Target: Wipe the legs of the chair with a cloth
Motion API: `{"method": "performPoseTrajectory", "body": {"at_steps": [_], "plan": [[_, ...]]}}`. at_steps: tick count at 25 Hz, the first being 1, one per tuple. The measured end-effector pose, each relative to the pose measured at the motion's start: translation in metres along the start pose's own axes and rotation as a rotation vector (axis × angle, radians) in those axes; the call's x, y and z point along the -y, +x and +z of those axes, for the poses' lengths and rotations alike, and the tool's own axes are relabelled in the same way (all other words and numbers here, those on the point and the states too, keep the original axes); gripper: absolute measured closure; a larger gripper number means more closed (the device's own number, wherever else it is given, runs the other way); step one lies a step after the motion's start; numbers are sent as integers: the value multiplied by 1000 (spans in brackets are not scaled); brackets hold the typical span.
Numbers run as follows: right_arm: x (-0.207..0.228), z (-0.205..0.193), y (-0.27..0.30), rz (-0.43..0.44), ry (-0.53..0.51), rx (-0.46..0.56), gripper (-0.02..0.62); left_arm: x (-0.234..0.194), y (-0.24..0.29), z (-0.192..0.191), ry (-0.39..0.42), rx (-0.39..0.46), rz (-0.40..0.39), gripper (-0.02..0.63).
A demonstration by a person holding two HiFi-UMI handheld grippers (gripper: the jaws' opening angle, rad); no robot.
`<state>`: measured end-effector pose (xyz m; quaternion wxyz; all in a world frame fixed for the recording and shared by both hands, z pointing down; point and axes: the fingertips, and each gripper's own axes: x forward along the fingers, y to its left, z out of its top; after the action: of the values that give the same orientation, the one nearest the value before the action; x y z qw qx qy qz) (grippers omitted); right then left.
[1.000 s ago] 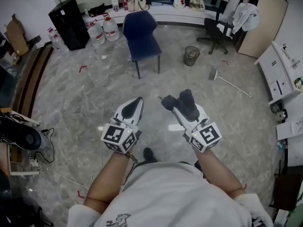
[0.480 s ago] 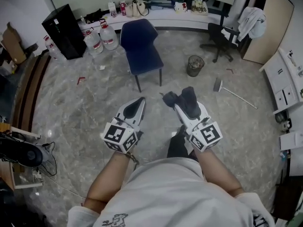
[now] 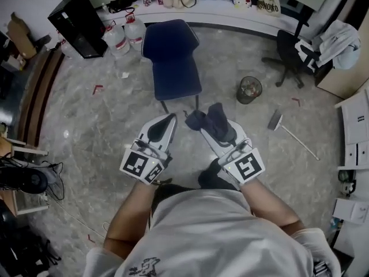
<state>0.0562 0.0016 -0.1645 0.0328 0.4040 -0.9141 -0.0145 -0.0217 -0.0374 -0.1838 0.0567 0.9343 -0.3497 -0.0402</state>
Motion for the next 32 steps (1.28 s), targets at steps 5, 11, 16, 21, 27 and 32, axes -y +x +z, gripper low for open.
{"method": "performPoseTrajectory", "body": {"at_steps": [5, 11, 16, 21, 27, 32], "plan": [[85, -38, 42, 42, -34, -69, 476, -45, 84, -18, 7, -5, 20, 601], [158, -91, 103, 46, -41, -102, 476, -123, 156, -70, 4, -19, 47, 601], [220, -154, 159, -13, 10, -150, 476, -189, 217, -138, 29, -48, 13, 601], [270, -260, 193, -21, 3, -153, 476, -232, 265, -237, -60, -20, -14, 601], [289, -452, 213, -21, 8, -146, 474, -273, 291, -406, -1, -36, -62, 601], [286, -627, 231, 20, -5, -186, 474, -304, 305, -529, 28, -24, -114, 601]]}}
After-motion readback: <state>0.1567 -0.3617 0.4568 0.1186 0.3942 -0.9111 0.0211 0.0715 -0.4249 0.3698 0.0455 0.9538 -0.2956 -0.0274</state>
